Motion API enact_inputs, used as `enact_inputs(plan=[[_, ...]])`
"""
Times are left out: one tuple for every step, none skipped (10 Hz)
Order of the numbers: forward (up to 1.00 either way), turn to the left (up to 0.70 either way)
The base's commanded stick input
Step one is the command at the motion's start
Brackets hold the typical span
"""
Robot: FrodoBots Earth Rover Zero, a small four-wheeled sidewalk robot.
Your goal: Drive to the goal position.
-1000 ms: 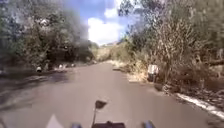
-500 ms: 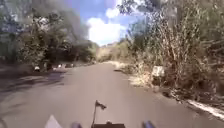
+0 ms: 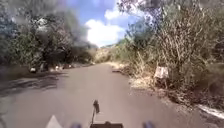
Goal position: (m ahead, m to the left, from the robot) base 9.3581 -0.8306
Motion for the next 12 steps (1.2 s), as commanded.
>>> enact_inputs(plan=[[0.7, 0.0], [0.7, 0.0], [0.7, -0.11], [0.7, -0.21], [0.7, -0.27], [0.7, -0.31], [0.7, -0.35], [0.7, -0.22], [0.7, -0.08], [0.7, -0.02], [0.7, -0.01], [0.7, 0.0]])
